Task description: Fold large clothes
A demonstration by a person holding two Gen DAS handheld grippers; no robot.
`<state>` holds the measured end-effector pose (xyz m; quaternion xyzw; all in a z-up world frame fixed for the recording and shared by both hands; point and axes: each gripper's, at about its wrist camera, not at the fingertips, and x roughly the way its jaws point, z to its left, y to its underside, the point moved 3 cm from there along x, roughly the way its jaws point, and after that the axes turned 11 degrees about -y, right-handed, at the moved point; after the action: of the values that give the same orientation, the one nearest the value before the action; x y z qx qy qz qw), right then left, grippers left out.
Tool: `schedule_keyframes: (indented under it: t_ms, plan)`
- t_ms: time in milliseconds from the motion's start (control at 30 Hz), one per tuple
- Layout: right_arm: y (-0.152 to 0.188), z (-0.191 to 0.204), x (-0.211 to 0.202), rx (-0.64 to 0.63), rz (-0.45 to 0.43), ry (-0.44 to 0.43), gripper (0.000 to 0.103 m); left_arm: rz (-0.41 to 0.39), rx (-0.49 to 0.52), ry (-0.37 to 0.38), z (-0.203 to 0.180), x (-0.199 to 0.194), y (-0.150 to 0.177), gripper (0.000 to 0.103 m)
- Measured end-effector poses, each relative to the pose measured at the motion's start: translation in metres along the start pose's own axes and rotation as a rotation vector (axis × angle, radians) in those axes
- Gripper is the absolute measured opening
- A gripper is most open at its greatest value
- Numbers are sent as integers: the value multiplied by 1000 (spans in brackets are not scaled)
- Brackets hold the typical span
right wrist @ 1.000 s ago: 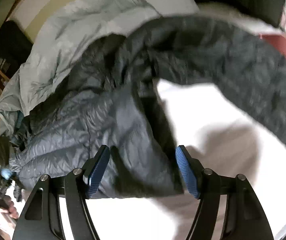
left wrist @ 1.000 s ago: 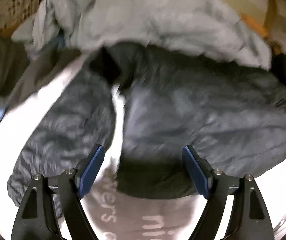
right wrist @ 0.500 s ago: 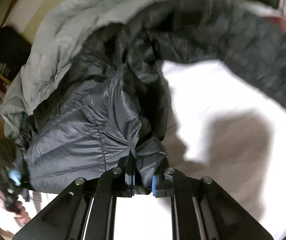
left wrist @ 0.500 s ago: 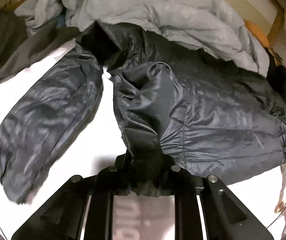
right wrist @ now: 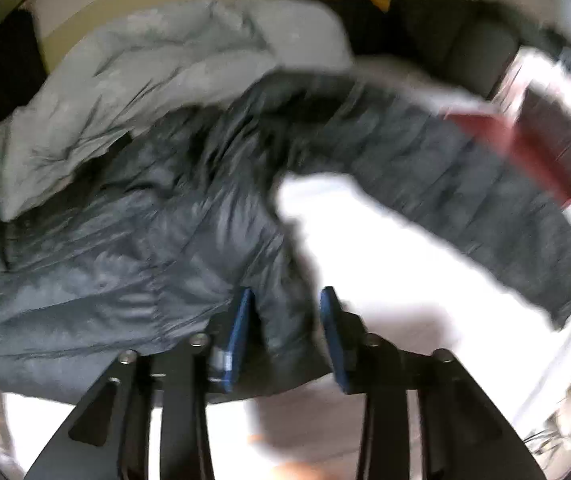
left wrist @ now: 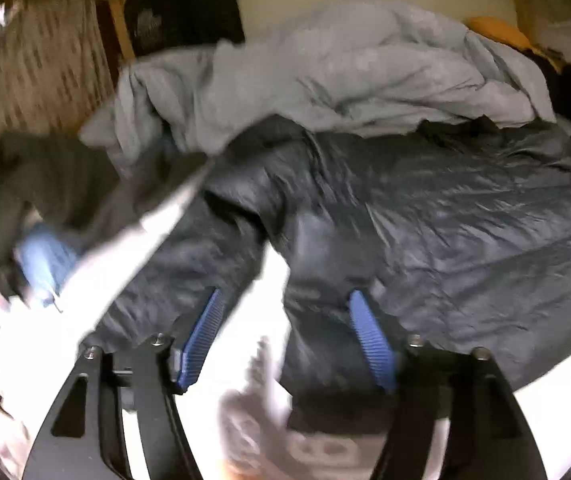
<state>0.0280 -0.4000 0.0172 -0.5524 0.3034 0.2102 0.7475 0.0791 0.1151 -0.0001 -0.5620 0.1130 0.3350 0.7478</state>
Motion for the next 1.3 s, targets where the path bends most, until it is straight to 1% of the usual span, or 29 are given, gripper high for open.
schedule_keyframes:
  t_ms: [33, 100, 167, 200, 233, 267, 300, 333, 367, 400, 433, 467, 500, 567, 633, 667, 733, 767, 867, 933, 1000, 1100, 1233, 1300]
  plan:
    - [-4, 2, -6, -5, -37, -8, 48, -2, -8, -12, 4, 3, -3, 67]
    - [-13, 12, -14, -19, -98, -58, 48, -30, -33, 16, 8, -2, -15, 67]
    - [-20, 25, -18, -61, -121, -104, 48, -50, -28, 20, 8, -7, -29, 67]
    - [-24, 34, -17, -90, -124, -120, 48, -38, -27, 30, 6, -5, -36, 67]
    - [-26, 41, -14, -110, -111, -135, 48, -5, -24, 56, 3, 1, -42, 67]
    - [-26, 48, -8, -123, -75, -153, 48, 31, -22, 82, 1, 6, -43, 64]
    - [-27, 52, 1, -117, -22, -150, 48, 82, -17, 128, -5, 14, -44, 61]
    - [-27, 53, 11, -96, 30, -108, 48, 146, 4, 195, -12, 27, -44, 50]
    - [-28, 51, 25, -64, 110, -29, 47, 193, 15, 221, -19, 35, -41, 42]
    - [-29, 49, 33, -37, 152, -21, 43, 238, 16, 217, -22, 47, -37, 40]
    - [-32, 46, 40, -3, 168, -68, 40, 255, 15, 206, -26, 55, -35, 40]
    - [-34, 44, 46, 27, 174, -114, 39, 258, 20, 197, -28, 64, -32, 41]
    - [-36, 40, 55, 36, 186, -105, 39, 252, 25, 183, -29, 72, -29, 42]
    - [-34, 35, 69, 11, 195, -78, 39, 257, 21, 173, -30, 86, -21, 53]
    - [-24, 27, 87, -7, 251, -63, 39, 290, -4, 193, -32, 98, -17, 57]
    - [-21, 24, 92, 9, 268, -77, 39, 298, -22, 203, -32, 101, -17, 59]
    - [-21, 22, 95, 44, 260, -101, 41, 290, -31, 202, -31, 102, -17, 60]
    - [-21, 23, 95, 38, 259, -99, 42, 279, -25, 193, -32, 101, -17, 61]
    - [-19, 31, 96, -8, 253, -62, 44, 248, -5, 165, -36, 97, -16, 61]
    - [-18, 37, 97, -39, 242, -33, 46, 224, -9, 164, -34, 94, -16, 61]
    - [-18, 42, 90, -23, 171, 1, 46, 213, -32, 167, -32, 91, -16, 64]
    - [-23, 50, 79, -36, 89, -18, 46, 210, -69, 182, -26, 91, -16, 64]
    - [-26, 57, 66, -85, 30, -17, 46, 162, -86, 159, -14, 78, -23, 64]
    - [-27, 61, 61, -99, 11, -35, 47, 130, -69, 142, -9, 70, -28, 64]
